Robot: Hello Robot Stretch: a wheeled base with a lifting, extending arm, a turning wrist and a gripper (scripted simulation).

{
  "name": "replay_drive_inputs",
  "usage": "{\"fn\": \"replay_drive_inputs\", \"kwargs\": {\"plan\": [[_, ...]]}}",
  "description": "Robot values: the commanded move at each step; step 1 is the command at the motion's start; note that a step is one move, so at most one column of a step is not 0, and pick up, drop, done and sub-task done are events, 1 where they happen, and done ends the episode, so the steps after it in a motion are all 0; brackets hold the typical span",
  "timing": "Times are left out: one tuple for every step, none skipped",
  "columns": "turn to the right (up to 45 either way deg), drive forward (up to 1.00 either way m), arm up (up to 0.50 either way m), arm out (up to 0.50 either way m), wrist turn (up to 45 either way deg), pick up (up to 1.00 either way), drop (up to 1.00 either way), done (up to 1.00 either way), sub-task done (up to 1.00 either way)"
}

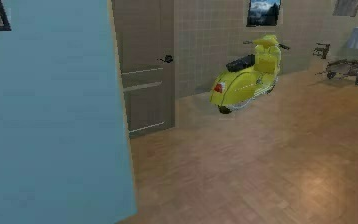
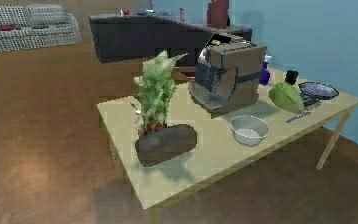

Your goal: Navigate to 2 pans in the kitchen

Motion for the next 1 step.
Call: {"fn": "replay_drive_inputs", "kwargs": {"plan": [[0.0,0.55,0.00,0.00,0.0,0.00,0.00,0.00,0.00]]}}
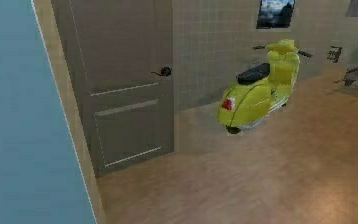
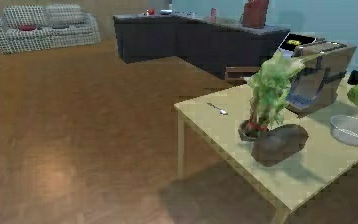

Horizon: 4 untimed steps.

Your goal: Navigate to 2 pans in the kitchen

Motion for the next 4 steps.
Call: {"fn": "replay_drive_inputs", "kwargs": {"plan": [[45.0,0.00,0.00,0.00,0.0,0.00,0.00,0.00,0.00],[21.0,0.00,0.00,0.00,0.0,0.00,0.00,0.00,0.00],[0.0,1.00,0.00,0.00,0.0,0.00,0.00,0.00,0.00],[0.0,0.30,0.00,0.00,0.0,0.00,0.00,0.00,0.00]]}}
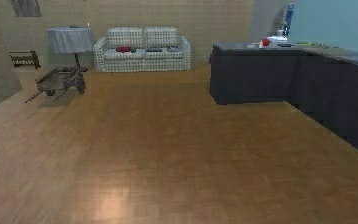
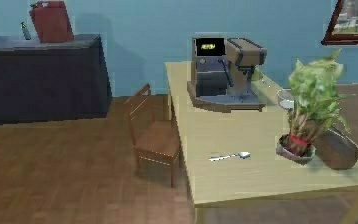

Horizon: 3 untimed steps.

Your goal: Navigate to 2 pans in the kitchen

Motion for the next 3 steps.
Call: {"fn": "replay_drive_inputs", "kwargs": {"plan": [[45.0,0.00,0.00,0.00,0.0,0.00,0.00,0.00,0.00],[3.0,0.00,0.00,0.00,0.0,0.00,0.00,0.00,0.00],[-45.0,0.00,0.00,0.00,0.0,0.00,0.00,0.00,0.00]]}}
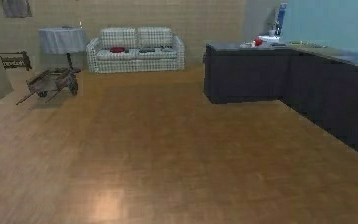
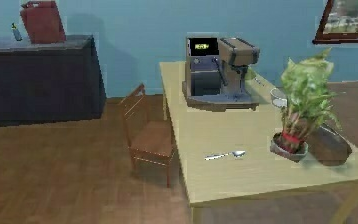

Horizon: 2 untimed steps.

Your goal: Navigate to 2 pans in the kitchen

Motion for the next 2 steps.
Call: {"fn": "replay_drive_inputs", "kwargs": {"plan": [[-45.0,0.00,0.00,0.00,0.0,0.00,0.00,0.00,0.00],[-45.0,0.00,0.00,0.00,0.0,0.00,0.00,0.00,0.00]]}}
